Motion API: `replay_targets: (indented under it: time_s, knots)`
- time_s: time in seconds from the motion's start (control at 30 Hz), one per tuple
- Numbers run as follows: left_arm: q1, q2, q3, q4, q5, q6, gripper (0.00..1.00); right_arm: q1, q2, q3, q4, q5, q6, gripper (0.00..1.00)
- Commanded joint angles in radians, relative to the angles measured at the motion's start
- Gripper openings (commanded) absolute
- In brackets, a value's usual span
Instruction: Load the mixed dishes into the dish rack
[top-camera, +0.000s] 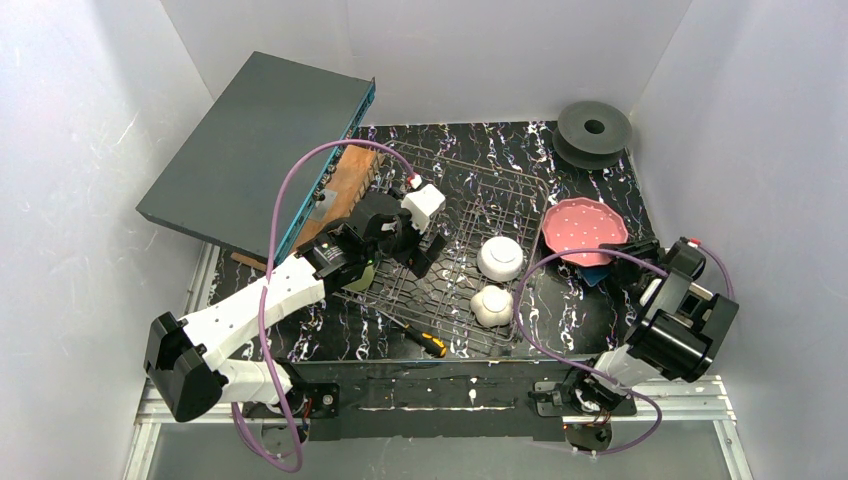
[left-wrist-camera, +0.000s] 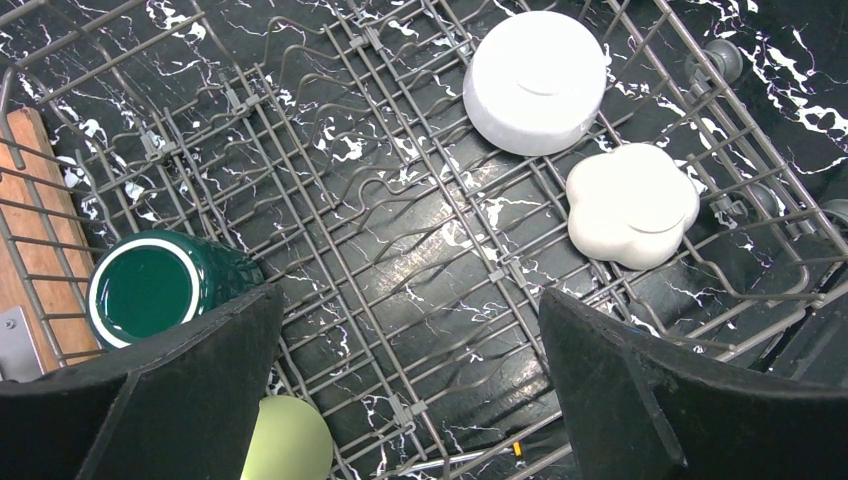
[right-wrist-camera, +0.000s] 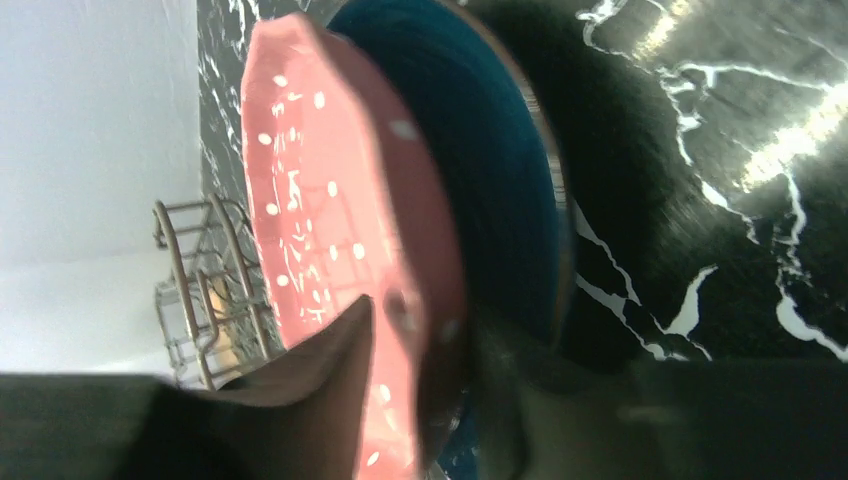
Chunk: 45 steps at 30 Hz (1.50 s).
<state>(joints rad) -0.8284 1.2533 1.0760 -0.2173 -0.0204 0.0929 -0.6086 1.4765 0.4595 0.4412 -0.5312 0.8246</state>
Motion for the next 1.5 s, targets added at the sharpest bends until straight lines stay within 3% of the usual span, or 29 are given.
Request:
replay_targets:
  time_s: [0.0, 0.2, 0.27, 0.57, 0.73, 1.0, 1.17, 1.47]
  knots:
    - [-0.003, 0.003, 0.037, -0.009, 0.007, -0.001, 0.99, 0.001, -0.018, 0.024, -0.09, -0.015, -0.015, 0.38]
    - [-0.003, 0.014, 0.036, -0.011, 0.0, 0.004, 0.99, -0.012, -0.18, 0.113, -0.287, 0.006, -0.006, 0.07]
    - [-0.003, 0.015, 0.035, -0.011, 0.0, 0.005, 0.99, -0.021, -0.21, 0.128, -0.321, 0.006, -0.004, 0.01]
    - [-0.003, 0.023, 0.035, -0.016, -0.016, 0.014, 0.99, -0.071, -0.334, 0.187, -0.423, -0.036, -0.01, 0.01]
    - [-0.004, 0.025, 0.035, -0.016, -0.018, 0.016, 0.99, -0.071, -0.379, 0.172, -0.353, -0.09, 0.092, 0.01]
    - [-0.004, 0.015, 0.038, -0.017, -0.018, 0.015, 0.99, -0.057, -0.468, 0.262, -0.374, -0.139, 0.172, 0.01]
    - [-0.004, 0.008, 0.035, -0.018, -0.025, 0.017, 0.99, 0.06, -0.476, 0.367, -0.397, -0.121, 0.152, 0.01]
    - [-0.003, 0.0, 0.032, -0.013, -0.04, 0.021, 0.99, 0.358, -0.382, 0.593, -0.466, 0.051, -0.026, 0.01]
